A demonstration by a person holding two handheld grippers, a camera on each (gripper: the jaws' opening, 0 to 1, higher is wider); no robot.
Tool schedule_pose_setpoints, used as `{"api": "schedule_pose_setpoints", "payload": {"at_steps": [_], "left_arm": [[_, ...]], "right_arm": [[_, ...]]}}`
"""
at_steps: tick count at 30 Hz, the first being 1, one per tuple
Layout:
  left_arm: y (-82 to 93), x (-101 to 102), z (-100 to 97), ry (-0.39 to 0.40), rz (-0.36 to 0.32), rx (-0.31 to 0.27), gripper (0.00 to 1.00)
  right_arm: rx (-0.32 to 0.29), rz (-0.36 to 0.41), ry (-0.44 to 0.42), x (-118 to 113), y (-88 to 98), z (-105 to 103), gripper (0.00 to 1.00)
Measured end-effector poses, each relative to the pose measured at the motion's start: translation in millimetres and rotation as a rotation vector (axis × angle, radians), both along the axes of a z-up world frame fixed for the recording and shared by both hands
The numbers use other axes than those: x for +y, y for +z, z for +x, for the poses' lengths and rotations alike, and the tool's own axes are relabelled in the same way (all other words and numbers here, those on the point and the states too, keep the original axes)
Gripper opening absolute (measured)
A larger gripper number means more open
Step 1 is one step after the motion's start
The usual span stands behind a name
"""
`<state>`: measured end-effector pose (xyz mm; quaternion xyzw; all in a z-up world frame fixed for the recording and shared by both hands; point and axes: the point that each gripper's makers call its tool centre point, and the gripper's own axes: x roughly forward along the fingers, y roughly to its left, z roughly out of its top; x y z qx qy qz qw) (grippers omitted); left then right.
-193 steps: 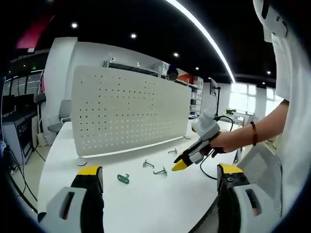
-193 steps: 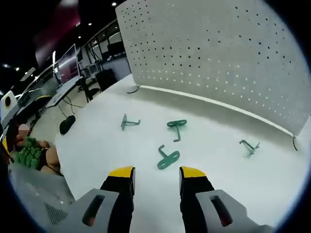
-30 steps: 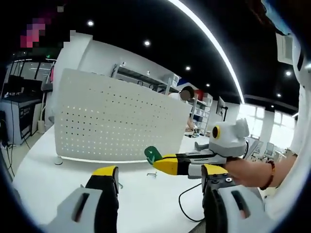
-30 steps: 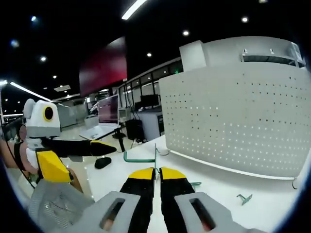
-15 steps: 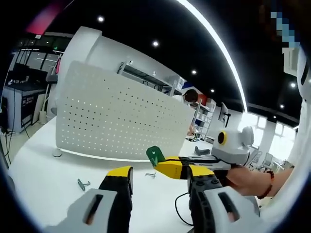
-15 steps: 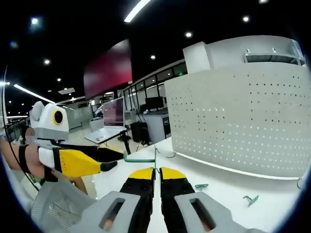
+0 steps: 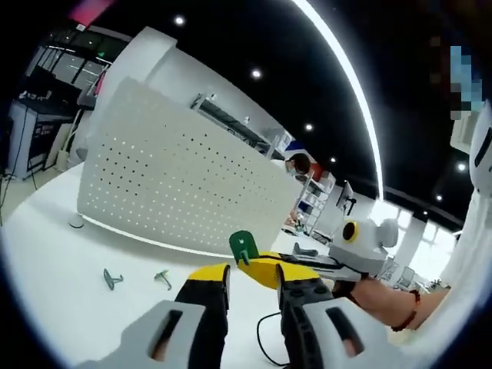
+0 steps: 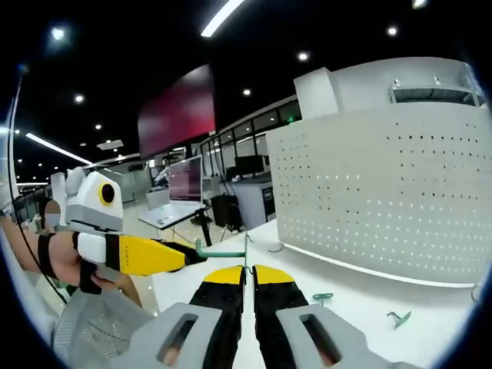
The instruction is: Insert the hook assembly into the mounting plate slot until the hook locks in place.
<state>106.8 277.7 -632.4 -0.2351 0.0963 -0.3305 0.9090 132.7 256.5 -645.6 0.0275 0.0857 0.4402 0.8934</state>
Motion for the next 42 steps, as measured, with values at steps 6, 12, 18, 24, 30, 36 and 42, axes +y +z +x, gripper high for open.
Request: {"api": "schedule_pose_setpoints", "payload": {"at_steps": [6,12,18,24,30,36,42], "left_arm": [[1.2,2.0,2.1,0.000,-0.070,0.035,0.22],[-3.0,2.8,2.3,0.003,-0.114,0.068,0.13],[-4.3,4.3,3.2,0.007,-0.169,0.097,0.09],[-3.1,6.0,6.2,0.005,-0.204,0.109,0.05],[-4.1,7.8,5.8,0.007,-0.195,0.113,0.04],[-4.4,9.4,5.8,0.008,-0.170,0.099,0.03],[3.9,15.5,8.9,0.010,-0.149,0.068,0.03]], "right_arm": [[0.016,-0.001,0.008,5.6,-1.3,-5.3,0.02],[0.002,0.009,0.007,7.4,1.6,-9.3,0.02],[-0.002,0.013,0.007,7.8,4.0,-9.5,0.02],[-0.008,0.010,0.013,13.3,5.6,-9.8,0.03],[0.002,-0.001,0.028,18.8,1.5,-12.0,0.04],[-0.015,-0.027,0.034,23.3,1.0,-11.5,0.04],[-0.033,-0.050,0.026,29.5,-0.4,-11.8,0.08]]}}
